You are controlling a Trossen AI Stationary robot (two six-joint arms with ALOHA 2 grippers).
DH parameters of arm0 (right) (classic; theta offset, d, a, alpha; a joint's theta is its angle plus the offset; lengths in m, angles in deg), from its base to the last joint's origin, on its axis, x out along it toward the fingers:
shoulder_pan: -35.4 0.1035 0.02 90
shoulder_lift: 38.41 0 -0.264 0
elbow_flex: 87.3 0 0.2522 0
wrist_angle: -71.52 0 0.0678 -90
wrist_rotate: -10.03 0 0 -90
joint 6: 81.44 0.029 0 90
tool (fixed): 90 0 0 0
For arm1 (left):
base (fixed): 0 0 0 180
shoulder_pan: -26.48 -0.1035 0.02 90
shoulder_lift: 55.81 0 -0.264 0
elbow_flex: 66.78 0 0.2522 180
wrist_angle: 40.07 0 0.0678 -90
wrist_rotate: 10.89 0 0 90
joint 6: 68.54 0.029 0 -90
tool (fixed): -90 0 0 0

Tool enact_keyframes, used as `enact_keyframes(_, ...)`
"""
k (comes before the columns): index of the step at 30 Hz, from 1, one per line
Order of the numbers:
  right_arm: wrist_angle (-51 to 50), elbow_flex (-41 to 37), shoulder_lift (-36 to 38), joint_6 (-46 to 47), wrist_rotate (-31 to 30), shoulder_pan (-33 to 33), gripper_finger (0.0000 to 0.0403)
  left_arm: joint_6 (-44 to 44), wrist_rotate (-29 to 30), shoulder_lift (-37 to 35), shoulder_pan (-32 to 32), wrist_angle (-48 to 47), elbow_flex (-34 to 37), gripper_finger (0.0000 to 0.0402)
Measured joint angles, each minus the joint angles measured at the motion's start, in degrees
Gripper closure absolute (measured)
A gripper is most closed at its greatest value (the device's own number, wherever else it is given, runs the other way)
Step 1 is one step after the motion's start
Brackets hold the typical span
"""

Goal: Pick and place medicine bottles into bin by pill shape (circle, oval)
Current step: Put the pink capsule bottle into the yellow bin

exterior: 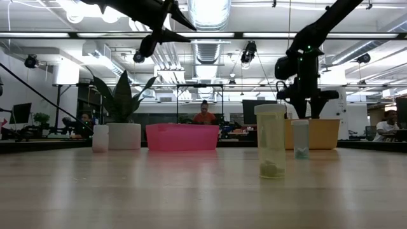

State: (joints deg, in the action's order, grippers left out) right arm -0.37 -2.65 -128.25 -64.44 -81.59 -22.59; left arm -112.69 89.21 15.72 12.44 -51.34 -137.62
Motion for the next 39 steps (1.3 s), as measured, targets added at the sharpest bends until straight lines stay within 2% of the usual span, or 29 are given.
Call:
enact_keyframes(7, -5.37, 3.95, 5.91, 2.75, 0.06, 1.44, 0.0211, -2.26, -7.16, -0.02, 1.45, -4.05, 0.0, 0.0269)
enact_keyframes(10, -6.94, 4.07, 10.8, 4.54, 0.15, 3.43, 0.0211, -6.78, -11.2, -0.08, 2.16, -11.09, 0.0, 0.0269)
enact_keyframes(13, -7.41, 4.0, 16.1, 7.77, 0.16, 6.81, 0.0211, -12.32, -18.46, -0.42, 3.44, -19.27, -0.03, 0.0269)
enact_keyframes(16, -6.78, 3.96, 20.69, 11.85, 0.12, 11.61, 0.0211, -16.93, -24.68, -0.48, 6.64, -26.88, -0.11, 0.0269)
enact_keyframes(19, -4.82, 3.96, 24.18, 15.89, 0.09, 16.82, 0.0212, -21.56, -28.23, -0.54, 11.41, -32.83, -0.32, 0.0269)
enact_keyframes(25, -1.62, 3.94, 26.66, 19.07, -5.84, 27.35, 0.0221, -30.76, -29.23, -1.72, 20.93, -42.03, -1.53, 0.0269)
enact_keyframes(30, 0.38, 3.88, 25.83, 19.06, -6.38, 32.96, 0.0227, -38.91, -29.12, -3.1, 25.78, -49.39, -2.89, 0.0269)
enact_keyframes(39, 1.24, 3.85, 23.1, 23.5, -8.05, 38.72, 0.0227, -39.72, -26.29, -3.21, 29.04, -67.55, -1.08, 0.0269)
